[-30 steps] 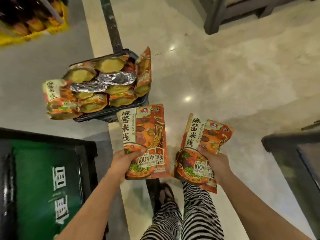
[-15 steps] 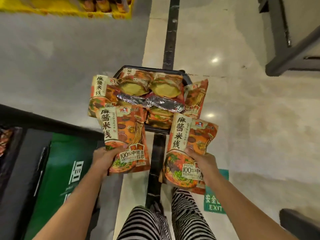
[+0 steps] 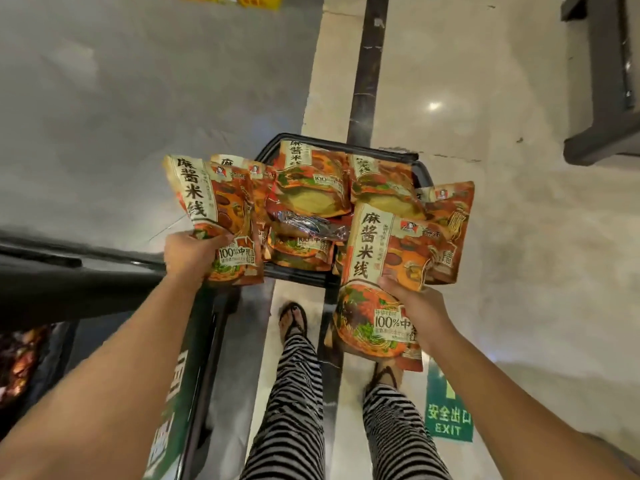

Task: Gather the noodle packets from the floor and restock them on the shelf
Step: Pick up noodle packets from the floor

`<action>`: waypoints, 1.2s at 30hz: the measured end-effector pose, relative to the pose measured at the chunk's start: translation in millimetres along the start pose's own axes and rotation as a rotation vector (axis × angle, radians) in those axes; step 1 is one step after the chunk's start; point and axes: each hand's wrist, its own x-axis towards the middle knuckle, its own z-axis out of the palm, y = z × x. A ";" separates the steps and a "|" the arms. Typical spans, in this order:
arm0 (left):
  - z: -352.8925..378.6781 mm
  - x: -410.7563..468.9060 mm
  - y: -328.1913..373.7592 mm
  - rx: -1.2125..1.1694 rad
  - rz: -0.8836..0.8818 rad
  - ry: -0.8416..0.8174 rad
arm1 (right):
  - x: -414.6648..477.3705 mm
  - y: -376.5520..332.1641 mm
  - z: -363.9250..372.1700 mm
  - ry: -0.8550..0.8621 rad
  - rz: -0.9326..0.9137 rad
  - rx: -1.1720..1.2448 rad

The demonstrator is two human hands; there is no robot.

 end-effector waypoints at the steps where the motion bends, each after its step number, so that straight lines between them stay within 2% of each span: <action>1: 2.9 13.4 4.8 -0.005 0.009 -0.009 | 3.9 -0.4 8.2 0.017 0.007 0.003; 10: 42.4 82.3 6.1 0.115 0.062 -0.172 | 7.6 4.4 45.1 0.072 0.049 0.013; 15: 41.8 88.0 4.8 0.173 0.091 -0.066 | 1.9 -1.1 38.2 0.072 0.044 -0.047; 22: 40.3 51.7 46.8 0.291 0.130 0.171 | -31.4 -40.7 -1.1 0.092 0.013 -0.027; 25: 52.9 33.5 68.0 0.252 0.152 0.184 | -32.8 -62.5 -26.4 0.138 0.019 0.023; 29: 79.7 18.8 89.9 0.214 0.266 0.128 | -5.9 -86.1 -61.2 0.232 0.031 0.040; 32: 102.9 20.9 94.6 0.153 0.286 0.067 | 26.7 -100.2 -82.8 0.283 0.025 0.004; 36: 127.4 1.3 102.1 0.187 0.341 0.120 | 80.0 -111.4 -103.6 0.327 0.045 -0.044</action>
